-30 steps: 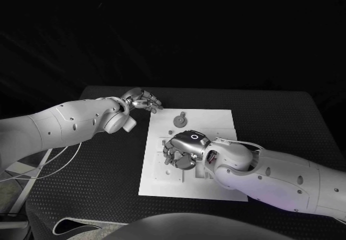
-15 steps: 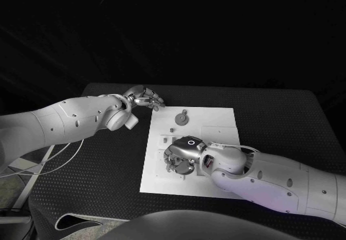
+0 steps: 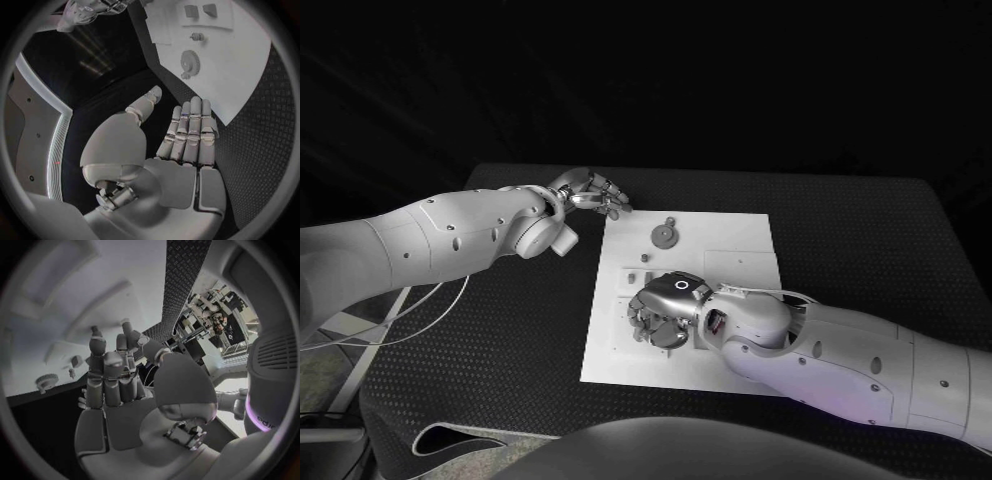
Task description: Assemble the parts on the task board
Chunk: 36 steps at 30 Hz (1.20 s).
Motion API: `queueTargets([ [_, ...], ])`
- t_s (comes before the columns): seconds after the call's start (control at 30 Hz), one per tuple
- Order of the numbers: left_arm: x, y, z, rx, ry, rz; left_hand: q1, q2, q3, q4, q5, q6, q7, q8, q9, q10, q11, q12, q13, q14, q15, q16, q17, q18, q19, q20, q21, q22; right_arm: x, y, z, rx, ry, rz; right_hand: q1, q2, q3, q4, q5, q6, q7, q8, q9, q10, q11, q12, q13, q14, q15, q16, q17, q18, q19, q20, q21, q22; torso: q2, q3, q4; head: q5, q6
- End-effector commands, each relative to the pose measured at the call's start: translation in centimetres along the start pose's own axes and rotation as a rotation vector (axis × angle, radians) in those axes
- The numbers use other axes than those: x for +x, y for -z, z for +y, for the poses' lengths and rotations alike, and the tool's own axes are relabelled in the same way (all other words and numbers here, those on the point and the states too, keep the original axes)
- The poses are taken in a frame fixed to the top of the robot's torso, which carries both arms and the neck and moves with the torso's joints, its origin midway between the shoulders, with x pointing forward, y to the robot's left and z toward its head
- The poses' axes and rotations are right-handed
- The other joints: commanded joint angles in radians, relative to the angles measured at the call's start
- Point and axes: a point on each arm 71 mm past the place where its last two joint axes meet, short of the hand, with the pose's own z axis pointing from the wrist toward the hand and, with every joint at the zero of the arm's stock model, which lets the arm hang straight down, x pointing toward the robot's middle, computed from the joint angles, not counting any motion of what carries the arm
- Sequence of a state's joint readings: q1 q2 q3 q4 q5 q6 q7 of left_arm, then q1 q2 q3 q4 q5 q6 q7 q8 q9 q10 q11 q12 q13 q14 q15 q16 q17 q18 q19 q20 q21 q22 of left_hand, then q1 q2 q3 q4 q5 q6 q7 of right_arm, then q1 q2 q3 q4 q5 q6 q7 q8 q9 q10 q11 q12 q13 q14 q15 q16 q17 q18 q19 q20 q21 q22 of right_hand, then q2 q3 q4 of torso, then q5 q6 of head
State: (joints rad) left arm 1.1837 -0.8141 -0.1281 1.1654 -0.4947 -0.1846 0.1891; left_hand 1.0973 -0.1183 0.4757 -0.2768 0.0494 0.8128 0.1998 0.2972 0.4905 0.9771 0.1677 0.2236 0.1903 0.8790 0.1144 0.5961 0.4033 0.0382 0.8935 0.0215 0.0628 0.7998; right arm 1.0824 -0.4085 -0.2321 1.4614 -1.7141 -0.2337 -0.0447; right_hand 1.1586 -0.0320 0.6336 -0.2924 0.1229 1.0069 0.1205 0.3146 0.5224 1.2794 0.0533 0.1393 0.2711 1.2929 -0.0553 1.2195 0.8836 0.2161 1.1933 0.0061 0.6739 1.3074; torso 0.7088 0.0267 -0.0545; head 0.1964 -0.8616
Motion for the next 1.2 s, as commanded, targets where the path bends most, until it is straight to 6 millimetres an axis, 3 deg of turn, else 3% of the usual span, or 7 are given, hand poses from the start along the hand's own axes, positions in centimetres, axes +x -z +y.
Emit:
queueTargets([
  [0.03,0.2,0.0,-0.2,0.012,0.009,0.014,-0.005,0.005,-0.006,-0.002,0.000,-0.006,-0.002,0.005,-0.002,-0.007,0.000,0.004,-0.001,-0.001,0.008,-0.006,0.001,-0.016,-0.002,0.002,0.006,-0.001,0.2,0.1,-0.1,-0.007,0.014,0.023,0.004,0.009,0.005,-0.001,0.005,0.021,-0.006,0.007,0.030,0.005,-0.001,-0.004,0.002,-0.002,-0.004,0.001,0.000,0.046,-0.003,-0.005,0.003,0.022,-0.001,-0.0002,-0.0004,0.000,-0.002],
  [1.2,0.3,-0.1,-0.2,0.011,0.010,0.017,-0.008,0.006,-0.006,0.000,0.000,-0.006,-0.002,0.006,-0.002,-0.008,0.001,0.006,-0.003,-0.001,0.008,-0.010,0.006,-0.017,-0.002,0.003,0.006,-0.003,1.3,-0.5,0.0,0.010,0.020,0.073,-0.002,0.009,0.005,-0.001,0.004,0.016,-0.005,0.006,0.033,0.002,0.001,-0.009,0.007,-0.003,-0.002,0.000,-0.001,0.046,-0.006,-0.004,0.003,0.021,0.000,-0.0001,0.0008,0.001,-0.010],
])
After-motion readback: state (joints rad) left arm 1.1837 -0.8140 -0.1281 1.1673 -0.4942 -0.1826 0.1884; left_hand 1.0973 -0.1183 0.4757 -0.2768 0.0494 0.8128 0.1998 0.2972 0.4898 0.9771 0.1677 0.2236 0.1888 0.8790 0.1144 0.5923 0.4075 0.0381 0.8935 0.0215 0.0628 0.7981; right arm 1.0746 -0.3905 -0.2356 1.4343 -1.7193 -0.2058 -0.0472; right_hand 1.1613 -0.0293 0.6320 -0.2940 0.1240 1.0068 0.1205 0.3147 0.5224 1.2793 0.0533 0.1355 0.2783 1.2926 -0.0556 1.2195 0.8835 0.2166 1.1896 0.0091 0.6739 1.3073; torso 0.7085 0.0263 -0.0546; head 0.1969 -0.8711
